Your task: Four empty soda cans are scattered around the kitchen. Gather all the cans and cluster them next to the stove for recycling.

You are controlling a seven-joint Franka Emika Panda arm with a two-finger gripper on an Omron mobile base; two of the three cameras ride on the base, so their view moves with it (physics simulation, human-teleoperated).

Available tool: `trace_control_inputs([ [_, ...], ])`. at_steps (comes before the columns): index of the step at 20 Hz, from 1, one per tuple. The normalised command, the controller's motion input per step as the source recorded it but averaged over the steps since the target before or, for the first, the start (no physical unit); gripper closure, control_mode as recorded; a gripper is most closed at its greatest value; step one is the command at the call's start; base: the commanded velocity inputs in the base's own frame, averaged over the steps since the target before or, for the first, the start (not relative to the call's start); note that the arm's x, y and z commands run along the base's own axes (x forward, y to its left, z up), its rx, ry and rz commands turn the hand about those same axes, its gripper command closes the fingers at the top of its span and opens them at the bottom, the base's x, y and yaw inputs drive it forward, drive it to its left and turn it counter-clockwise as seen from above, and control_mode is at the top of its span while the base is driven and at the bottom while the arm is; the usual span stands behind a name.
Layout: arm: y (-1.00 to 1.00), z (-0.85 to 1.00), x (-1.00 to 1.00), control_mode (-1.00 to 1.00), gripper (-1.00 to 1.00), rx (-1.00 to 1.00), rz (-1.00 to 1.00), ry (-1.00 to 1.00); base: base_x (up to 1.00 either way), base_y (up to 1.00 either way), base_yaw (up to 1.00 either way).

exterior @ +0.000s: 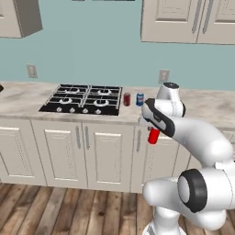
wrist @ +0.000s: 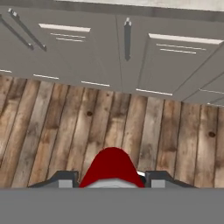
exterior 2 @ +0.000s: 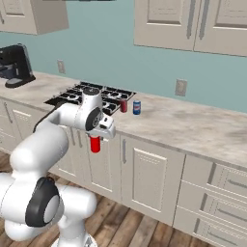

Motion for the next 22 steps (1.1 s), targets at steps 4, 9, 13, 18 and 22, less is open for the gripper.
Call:
trace_control_inputs([
  [4, 0.34, 0.0, 0.33, -1.0, 1.0, -0.02, -0.11, 0.01, 0.0, 0.0, 0.0],
  [9, 0.29, 0.0, 0.26, -1.0, 1.0, -0.01, -0.09, 0.0, 0.0, 0.0, 0.0],
  [13, 0.0, 0.0, 0.0, 1.0, 1.0, 0.0, 0.0, 0.0, 0.0, 0.0, 0.0],
  [18, 0.0, 0.0, 0.06, -1.0, 1.0, 0.0, 0.0, 0.0, 0.12, -0.01, -0.01],
  [22, 0.0, 0.03, 0.35, -1.0, 1.0, 0.0, -0.01, 0.0, 0.0, 0.0, 0.0],
])
